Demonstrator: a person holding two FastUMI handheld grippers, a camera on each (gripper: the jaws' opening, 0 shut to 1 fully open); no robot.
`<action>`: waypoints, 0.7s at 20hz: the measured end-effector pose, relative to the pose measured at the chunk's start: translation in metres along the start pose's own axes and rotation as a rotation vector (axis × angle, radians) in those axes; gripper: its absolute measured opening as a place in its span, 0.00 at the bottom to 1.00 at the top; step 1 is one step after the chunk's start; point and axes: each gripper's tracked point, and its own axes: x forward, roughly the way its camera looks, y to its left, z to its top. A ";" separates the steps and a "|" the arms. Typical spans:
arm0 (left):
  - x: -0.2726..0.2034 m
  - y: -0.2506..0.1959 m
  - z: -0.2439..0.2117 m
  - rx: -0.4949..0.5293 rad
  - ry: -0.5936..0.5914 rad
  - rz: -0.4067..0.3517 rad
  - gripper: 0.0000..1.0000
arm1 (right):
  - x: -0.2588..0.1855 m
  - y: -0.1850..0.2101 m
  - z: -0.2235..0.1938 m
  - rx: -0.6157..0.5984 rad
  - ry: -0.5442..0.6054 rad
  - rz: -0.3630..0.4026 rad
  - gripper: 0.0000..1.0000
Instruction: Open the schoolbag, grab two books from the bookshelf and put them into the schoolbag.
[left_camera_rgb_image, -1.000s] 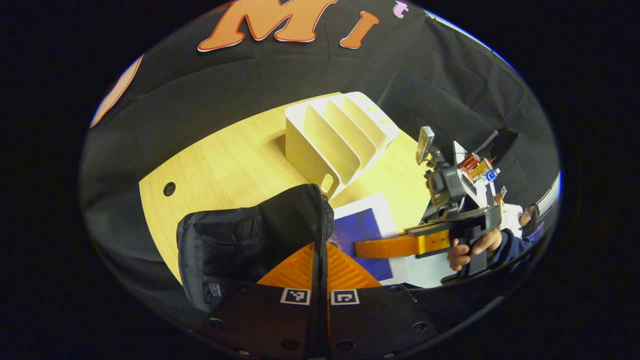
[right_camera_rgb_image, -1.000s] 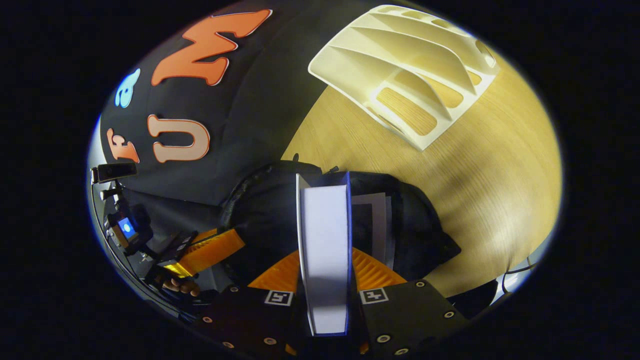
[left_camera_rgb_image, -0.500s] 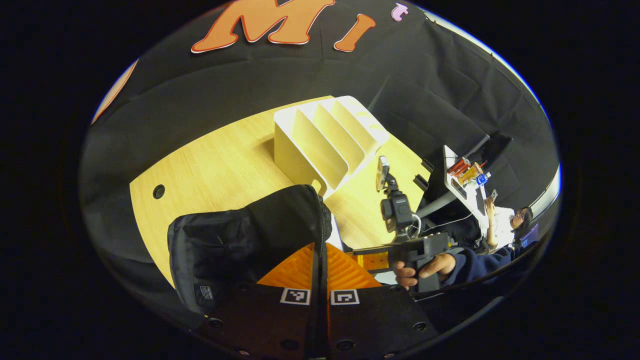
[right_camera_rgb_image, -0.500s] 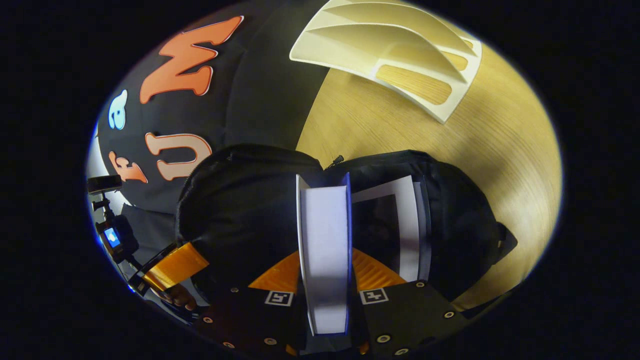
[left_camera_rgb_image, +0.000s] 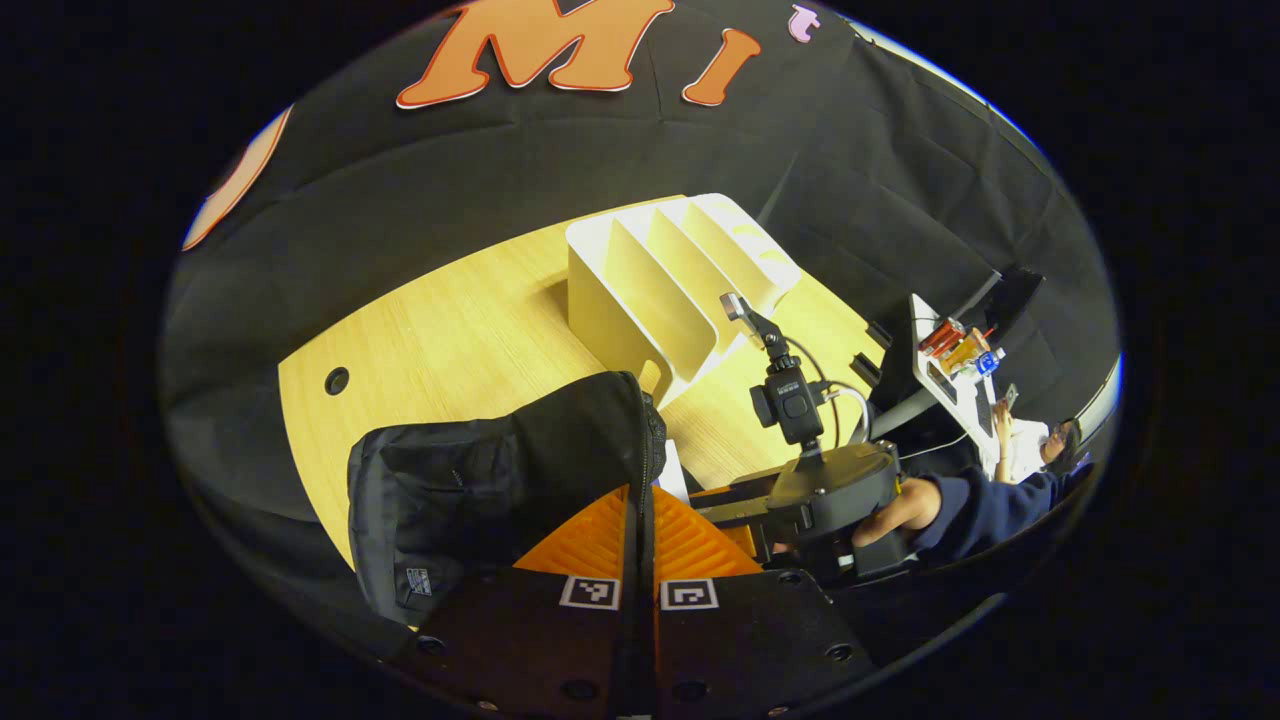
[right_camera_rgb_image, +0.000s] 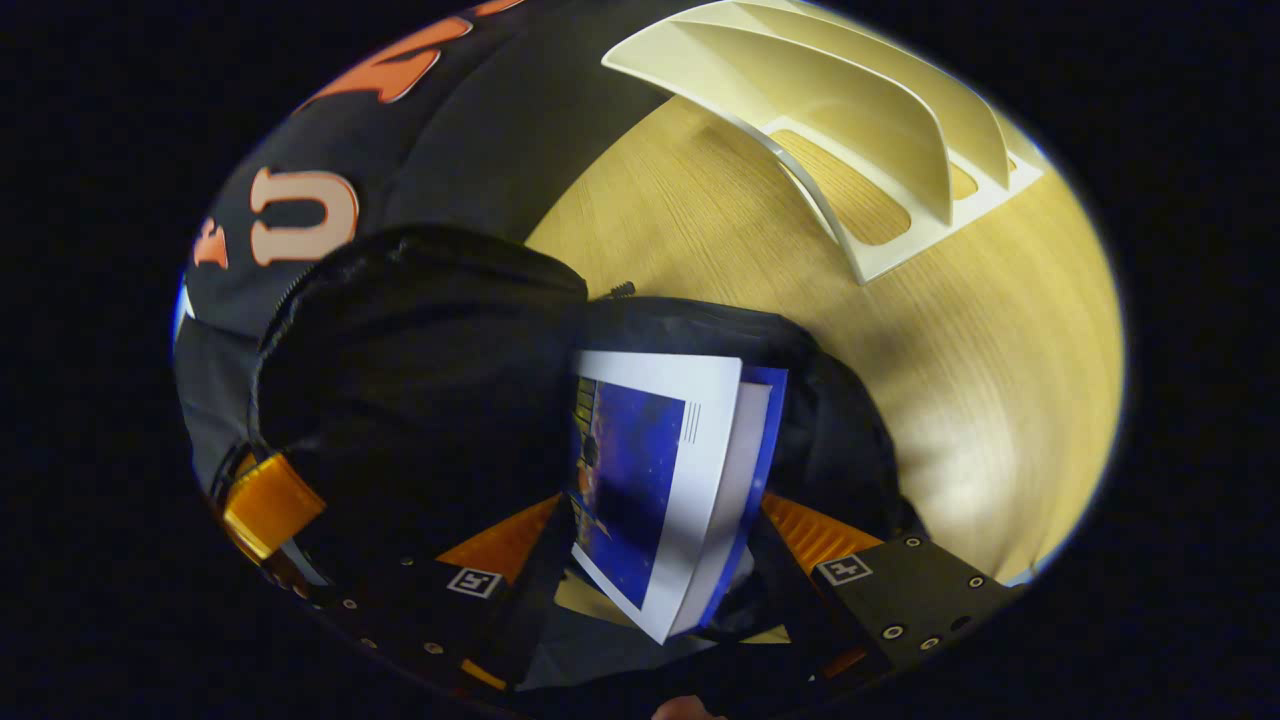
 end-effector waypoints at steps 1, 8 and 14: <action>0.003 -0.002 -0.001 -0.017 -0.003 0.014 0.01 | -0.006 -0.009 0.000 -0.045 0.014 -0.016 0.98; 0.013 -0.011 -0.015 -0.142 -0.016 0.156 0.01 | -0.083 -0.056 0.011 -0.151 0.046 0.007 0.98; 0.030 -0.031 -0.024 -0.204 -0.015 0.284 0.08 | -0.169 -0.095 0.061 -0.231 -0.100 -0.005 0.98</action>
